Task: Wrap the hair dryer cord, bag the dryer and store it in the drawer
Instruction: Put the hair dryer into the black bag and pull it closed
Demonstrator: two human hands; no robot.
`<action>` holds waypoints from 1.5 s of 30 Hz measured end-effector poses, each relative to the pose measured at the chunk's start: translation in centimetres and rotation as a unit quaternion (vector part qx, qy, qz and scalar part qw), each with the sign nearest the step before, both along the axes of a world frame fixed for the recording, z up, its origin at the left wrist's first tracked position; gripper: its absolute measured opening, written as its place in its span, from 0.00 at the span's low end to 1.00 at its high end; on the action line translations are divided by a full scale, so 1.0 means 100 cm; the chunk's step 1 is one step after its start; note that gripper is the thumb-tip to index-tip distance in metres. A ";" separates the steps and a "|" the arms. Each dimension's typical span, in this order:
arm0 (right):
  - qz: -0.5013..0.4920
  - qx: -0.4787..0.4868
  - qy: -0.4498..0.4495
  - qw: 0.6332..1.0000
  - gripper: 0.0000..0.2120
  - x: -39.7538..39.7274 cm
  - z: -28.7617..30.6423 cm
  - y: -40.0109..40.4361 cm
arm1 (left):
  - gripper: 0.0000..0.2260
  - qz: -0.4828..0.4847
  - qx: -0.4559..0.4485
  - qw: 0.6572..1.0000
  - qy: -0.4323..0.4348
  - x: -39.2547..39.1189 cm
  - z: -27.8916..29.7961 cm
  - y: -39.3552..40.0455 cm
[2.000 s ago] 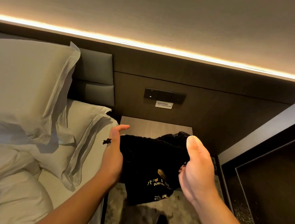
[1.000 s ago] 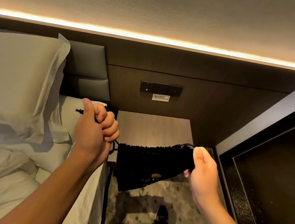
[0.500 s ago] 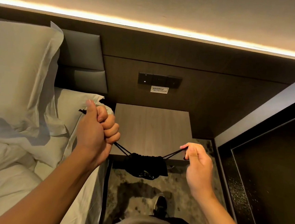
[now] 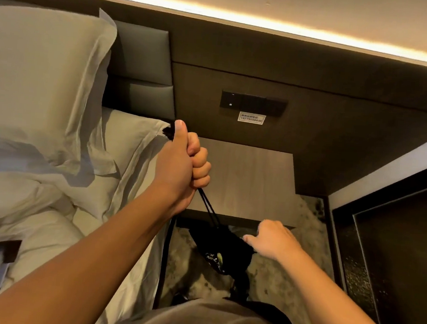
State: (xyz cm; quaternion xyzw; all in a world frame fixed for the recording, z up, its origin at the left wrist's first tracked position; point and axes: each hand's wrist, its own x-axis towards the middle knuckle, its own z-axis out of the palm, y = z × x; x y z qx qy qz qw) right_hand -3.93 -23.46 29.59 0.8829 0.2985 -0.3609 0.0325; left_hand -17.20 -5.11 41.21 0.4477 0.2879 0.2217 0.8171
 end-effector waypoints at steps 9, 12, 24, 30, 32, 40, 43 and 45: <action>-0.068 0.158 0.179 0.969 0.23 -0.015 -0.007 0.004 | 0.27 0.015 0.114 0.990 0.081 -0.012 -0.012 0.005; -0.117 0.258 0.203 0.937 0.22 -0.018 0.013 0.008 | 0.27 -0.013 0.235 0.960 0.152 -0.011 -0.029 -0.003; -0.296 0.466 0.224 0.803 0.22 -0.003 0.115 -0.004 | 0.21 -0.248 0.579 0.717 0.299 -0.008 -0.088 -0.029; -0.330 0.535 0.183 0.756 0.22 0.012 0.126 -0.007 | 0.22 -0.195 0.524 0.800 0.217 0.006 -0.067 -0.026; -0.320 0.546 0.142 0.761 0.22 0.016 0.125 -0.010 | 0.23 -0.151 0.515 0.823 0.188 0.008 -0.061 -0.027; -0.392 0.561 -0.015 0.729 0.20 0.035 0.109 -0.016 | 0.23 -0.041 0.494 0.854 0.157 0.001 -0.055 -0.035; -0.386 0.574 -0.034 0.721 0.21 0.047 0.106 -0.030 | 0.23 0.011 0.473 0.863 0.177 -0.011 -0.064 -0.026; -0.340 0.574 -0.066 0.742 0.21 0.045 0.104 -0.031 | 0.23 0.022 0.455 0.871 0.183 -0.014 -0.070 -0.025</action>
